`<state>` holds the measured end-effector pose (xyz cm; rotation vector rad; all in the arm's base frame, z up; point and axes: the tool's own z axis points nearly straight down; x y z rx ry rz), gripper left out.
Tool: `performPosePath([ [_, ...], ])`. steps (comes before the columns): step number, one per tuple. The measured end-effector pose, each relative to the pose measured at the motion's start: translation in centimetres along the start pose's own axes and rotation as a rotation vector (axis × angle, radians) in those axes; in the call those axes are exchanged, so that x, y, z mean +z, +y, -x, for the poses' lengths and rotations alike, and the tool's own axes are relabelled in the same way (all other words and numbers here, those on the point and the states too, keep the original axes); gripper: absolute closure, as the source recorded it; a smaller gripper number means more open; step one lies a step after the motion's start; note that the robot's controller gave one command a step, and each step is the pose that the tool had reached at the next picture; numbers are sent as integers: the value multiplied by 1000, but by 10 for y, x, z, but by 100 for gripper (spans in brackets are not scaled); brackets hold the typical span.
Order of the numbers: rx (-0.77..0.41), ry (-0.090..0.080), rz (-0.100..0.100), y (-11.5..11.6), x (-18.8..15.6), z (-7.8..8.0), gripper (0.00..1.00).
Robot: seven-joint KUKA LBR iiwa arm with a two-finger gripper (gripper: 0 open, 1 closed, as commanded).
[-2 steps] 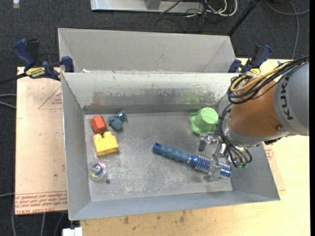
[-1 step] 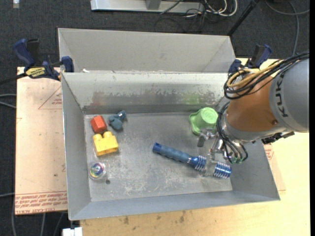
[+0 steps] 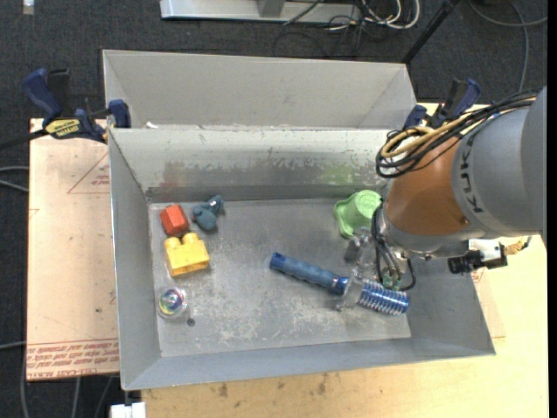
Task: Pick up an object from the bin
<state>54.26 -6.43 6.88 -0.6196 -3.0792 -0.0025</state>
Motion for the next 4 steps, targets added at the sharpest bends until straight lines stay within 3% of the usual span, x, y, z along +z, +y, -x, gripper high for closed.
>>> performPosePath([
  [1, -2, -1, -1, 0, 0, 0, 0],
  [2, -3, -1, -1, 1, 0, 0, 100],
  [3, -4, -3, 0, 1, -24, 0, 100],
  [4, -7, -8, 1, 3, -89, 1, 100],
])
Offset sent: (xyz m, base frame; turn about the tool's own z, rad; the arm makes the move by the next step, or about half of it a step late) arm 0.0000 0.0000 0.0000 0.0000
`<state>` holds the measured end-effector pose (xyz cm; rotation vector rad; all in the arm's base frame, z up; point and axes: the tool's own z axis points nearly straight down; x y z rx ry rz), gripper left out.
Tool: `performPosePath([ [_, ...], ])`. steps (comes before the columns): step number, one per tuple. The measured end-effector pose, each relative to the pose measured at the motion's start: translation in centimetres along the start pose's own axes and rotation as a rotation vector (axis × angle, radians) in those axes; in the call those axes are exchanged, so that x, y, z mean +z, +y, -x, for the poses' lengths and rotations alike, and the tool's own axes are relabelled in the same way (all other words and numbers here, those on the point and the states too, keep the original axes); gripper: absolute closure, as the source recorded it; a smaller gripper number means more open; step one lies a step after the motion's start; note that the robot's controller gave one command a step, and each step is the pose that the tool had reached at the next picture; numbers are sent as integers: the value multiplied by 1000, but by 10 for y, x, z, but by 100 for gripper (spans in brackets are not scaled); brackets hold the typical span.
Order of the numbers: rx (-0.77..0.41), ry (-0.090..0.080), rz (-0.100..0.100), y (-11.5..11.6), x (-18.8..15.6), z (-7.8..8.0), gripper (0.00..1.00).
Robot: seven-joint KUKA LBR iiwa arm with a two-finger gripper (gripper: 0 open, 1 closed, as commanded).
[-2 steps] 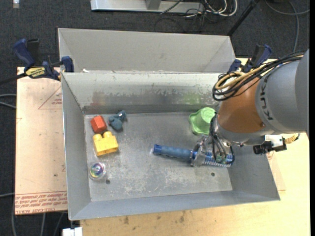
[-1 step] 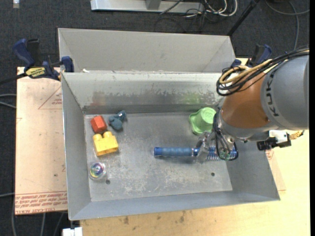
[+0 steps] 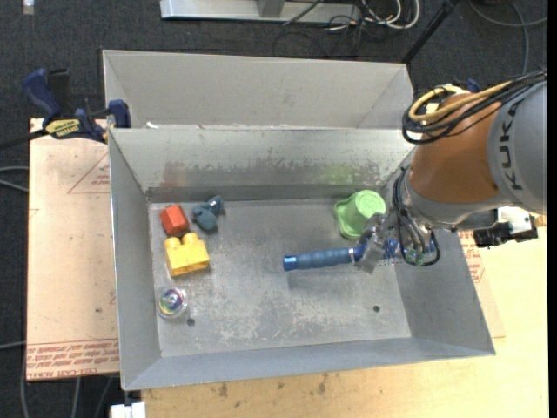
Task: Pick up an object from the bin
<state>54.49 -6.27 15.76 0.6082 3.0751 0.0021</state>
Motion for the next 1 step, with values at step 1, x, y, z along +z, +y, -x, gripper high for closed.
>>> performPosePath([
  [1, -2, 4, -1, 1, -21, 0, 100],
])
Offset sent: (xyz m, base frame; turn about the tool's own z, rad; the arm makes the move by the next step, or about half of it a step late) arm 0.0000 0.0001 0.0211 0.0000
